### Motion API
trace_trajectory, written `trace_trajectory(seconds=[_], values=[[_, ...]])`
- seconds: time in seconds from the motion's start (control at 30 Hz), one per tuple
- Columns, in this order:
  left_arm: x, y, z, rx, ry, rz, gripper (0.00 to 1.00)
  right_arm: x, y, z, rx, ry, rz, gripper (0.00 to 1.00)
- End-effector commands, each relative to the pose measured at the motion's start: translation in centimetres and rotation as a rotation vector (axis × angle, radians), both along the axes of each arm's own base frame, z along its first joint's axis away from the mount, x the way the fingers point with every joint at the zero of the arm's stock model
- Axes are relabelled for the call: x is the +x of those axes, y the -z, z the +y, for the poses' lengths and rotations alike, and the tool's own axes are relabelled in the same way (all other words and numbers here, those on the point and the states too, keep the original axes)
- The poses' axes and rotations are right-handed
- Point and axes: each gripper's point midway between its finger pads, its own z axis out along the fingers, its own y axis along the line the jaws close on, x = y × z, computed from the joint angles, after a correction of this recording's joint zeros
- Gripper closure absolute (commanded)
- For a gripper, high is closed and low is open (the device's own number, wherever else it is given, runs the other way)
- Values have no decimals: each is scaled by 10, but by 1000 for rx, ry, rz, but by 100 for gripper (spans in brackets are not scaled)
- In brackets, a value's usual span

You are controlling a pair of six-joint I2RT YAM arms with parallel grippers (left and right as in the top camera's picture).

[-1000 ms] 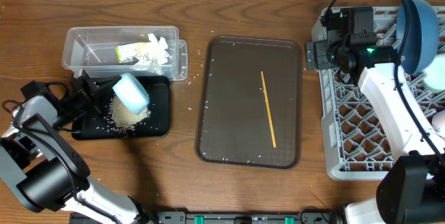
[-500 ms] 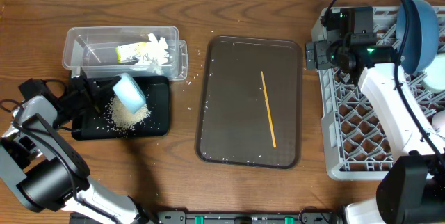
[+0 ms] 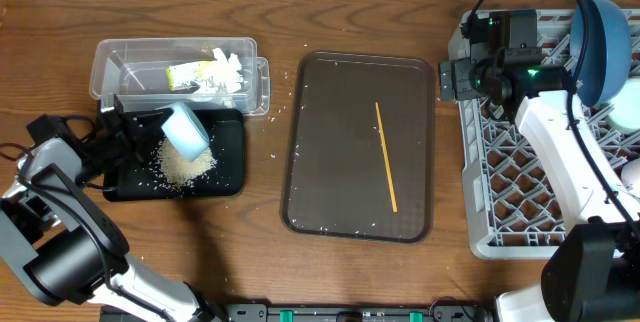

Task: Sort waste into correct bins and load items into the dishwasher rack
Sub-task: 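Carry the emptied white bowl right and set it on the brown tray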

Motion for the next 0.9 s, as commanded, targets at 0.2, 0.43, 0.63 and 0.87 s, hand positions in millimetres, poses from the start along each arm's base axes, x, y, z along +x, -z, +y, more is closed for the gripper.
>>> trace_trajectory(seconds=[0.2,0.43,0.63,0.87], values=[[-4,-47,-27,70,67,-147,94,-1,-10,0,4,11,-23,5],[-18,-44,-82,305,199,-48,94,0,-10,0,5,11,-31,5],[-29,-2,-135,587,382,69,94,2,-12,0,6,11,-41,5],[-39,19,-205,852,627,-90,94,2,-12,0,6,11,-41,5]])
